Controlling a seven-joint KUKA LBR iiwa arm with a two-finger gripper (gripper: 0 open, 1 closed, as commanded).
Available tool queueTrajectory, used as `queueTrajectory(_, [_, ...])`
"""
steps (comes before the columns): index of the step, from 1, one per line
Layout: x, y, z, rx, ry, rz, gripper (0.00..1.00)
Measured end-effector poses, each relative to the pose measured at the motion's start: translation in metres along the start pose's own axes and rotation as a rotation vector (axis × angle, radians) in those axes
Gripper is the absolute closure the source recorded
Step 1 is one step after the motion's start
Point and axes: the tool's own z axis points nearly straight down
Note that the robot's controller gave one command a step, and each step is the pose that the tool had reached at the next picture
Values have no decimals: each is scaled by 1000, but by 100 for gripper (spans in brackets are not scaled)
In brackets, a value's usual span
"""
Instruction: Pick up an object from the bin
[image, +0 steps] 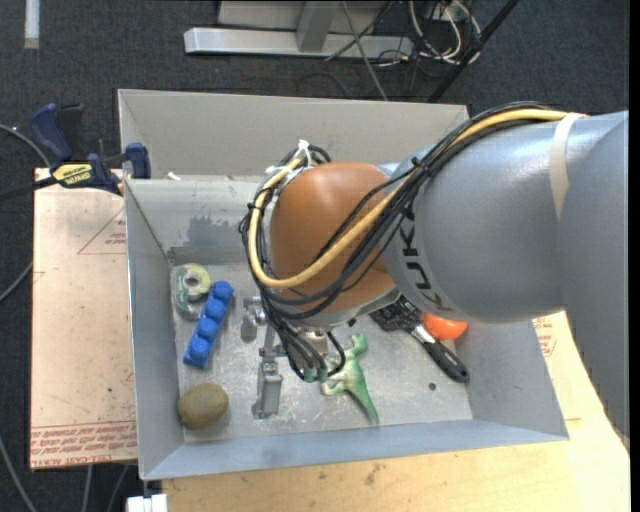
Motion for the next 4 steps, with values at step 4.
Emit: queueTrajectory(4, [-31, 49, 104, -2, -11, -145, 0])
